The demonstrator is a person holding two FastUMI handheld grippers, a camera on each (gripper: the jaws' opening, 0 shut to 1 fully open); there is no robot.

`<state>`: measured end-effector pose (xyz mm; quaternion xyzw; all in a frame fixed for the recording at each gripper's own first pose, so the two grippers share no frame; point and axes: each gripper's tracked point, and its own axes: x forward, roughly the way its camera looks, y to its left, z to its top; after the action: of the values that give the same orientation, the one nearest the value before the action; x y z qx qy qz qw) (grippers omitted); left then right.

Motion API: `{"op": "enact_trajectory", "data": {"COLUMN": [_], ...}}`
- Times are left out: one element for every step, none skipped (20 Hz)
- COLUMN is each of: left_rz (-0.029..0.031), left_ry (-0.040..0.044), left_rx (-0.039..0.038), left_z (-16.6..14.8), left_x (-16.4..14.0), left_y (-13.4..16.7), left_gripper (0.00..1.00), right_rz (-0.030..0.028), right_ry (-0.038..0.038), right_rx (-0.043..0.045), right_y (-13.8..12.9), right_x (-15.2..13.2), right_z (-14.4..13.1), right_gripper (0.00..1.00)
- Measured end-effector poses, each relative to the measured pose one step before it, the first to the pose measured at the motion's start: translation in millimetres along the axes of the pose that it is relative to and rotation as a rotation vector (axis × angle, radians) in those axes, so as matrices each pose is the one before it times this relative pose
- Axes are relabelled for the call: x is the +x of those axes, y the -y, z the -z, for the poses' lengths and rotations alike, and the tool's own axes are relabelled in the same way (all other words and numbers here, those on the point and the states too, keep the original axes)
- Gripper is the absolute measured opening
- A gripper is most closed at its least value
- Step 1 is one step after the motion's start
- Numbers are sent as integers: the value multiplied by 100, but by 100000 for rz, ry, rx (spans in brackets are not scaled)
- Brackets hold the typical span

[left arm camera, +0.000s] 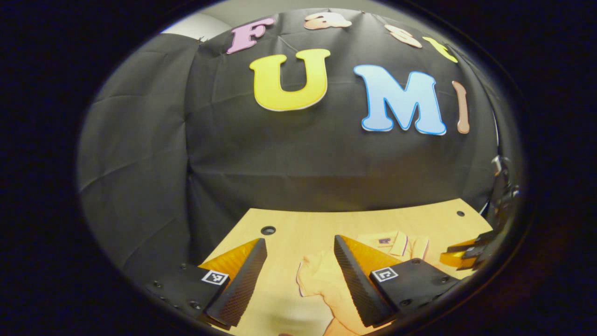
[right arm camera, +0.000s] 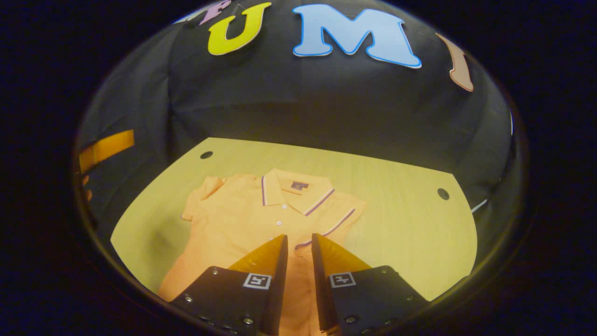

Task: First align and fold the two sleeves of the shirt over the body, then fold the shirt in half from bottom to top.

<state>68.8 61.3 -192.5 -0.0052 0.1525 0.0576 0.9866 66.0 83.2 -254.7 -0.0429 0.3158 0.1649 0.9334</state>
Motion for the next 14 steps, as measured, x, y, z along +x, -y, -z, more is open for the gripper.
{"op": "enact_trajectory", "data": {"left_rz": [394, 456, 866, 916, 611, 442, 472, 291, 162, -519, -404, -733, 116, 122], "left_ry": [-2698, -2153, -2545, -2600, -2786, -2374, -2997, -2517, -3319, -4017, -3664, -3330, -1870, -1466], "left_rx": [471, 209, -269, -610, -807, -627, -758, -592, -459, -290, -185, -223, -369, -509], "left_z": [1293, 1204, 1335, 1194, 1360, 1152, 1328, 1198, 1471, 1692, 1320, 1103, 679, 576], "left_x": [1144, 1101, 1055, 1058, 1056, 891, 862, 835, 983, 988, 736, 720, 644, 581], "left_y": [-9, 62, 163, 262, 95, 16, 95, 84, 9, -119, -132, -163, 11, -15], "left_gripper": [98, 98, 98, 98, 98, 98, 98, 98, 96, 94, 98, 98, 97, 99], "right_rz": [-139, -140, 75, -365, -100, 402, 619, 926, 850, 827, 1053, 1183, 1159, 1039], "right_ry": [1417, 1520, 893, 561, 633, 509, 629, 131, 22, 69, 121, 44, -67, 53], "right_rx": [526, 490, 530, 1016, 1099, 941, 808, 500, 780, 1109, 982, 628, 472, 370], "right_y": [-266, -210, -188, -184, -153, 56, 146, 249, 118, 180, 315, 38, 385, 551], "right_x": [-933, -830, -827, -772, -676, -683, -843, -589, -416, -384, -318, -56, -280, -351], "right_z": [-433, -321, -340, -78, -44, -124, -64, 79, 195, 44, 51, 17, -41, 245], "right_gripper": [31, 31, 31, 31, 31, 31, 31, 31, 31, 31, 31, 31, 31, 31]}}
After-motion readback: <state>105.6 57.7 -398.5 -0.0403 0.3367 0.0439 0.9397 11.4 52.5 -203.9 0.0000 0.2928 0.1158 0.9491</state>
